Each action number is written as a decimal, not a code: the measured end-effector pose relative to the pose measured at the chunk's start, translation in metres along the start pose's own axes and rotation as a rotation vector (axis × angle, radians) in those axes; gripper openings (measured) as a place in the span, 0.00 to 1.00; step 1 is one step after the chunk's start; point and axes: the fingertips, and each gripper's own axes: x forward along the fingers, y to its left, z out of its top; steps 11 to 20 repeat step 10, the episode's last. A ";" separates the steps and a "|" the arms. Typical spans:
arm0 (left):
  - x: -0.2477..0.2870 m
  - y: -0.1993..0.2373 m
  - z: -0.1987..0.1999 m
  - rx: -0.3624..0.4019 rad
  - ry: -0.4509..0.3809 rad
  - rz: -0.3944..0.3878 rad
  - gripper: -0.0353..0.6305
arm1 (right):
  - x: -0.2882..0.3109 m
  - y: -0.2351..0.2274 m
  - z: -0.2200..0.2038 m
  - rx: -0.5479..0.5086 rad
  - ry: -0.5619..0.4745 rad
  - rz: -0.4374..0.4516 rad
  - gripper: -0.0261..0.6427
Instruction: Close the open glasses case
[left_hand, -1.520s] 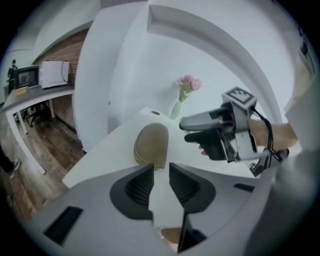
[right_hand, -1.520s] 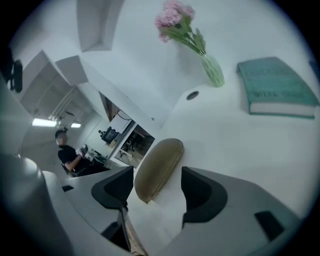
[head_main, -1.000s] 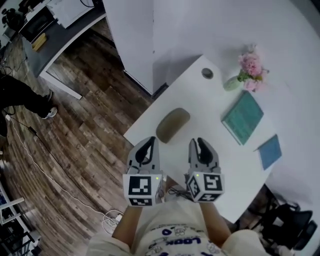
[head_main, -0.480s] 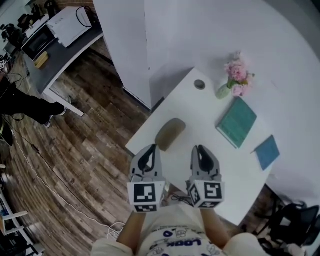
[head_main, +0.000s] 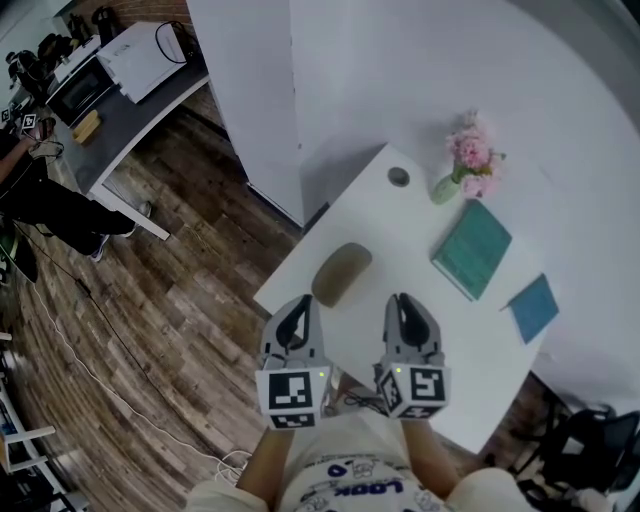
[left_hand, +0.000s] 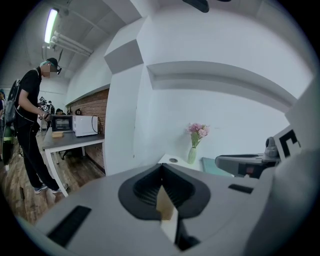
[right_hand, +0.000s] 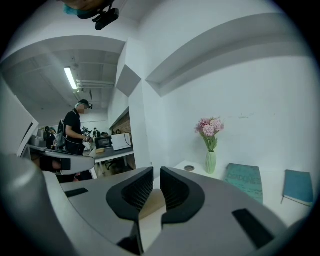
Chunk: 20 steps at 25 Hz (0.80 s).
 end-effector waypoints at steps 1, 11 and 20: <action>0.000 0.000 0.000 0.000 0.000 0.000 0.06 | 0.000 0.000 0.000 -0.001 -0.004 -0.001 0.10; 0.001 -0.003 0.000 0.008 -0.004 -0.006 0.06 | 0.003 0.003 0.000 0.022 0.003 0.003 0.10; 0.001 -0.003 0.000 0.008 -0.004 -0.006 0.06 | 0.003 0.003 0.000 0.022 0.003 0.003 0.10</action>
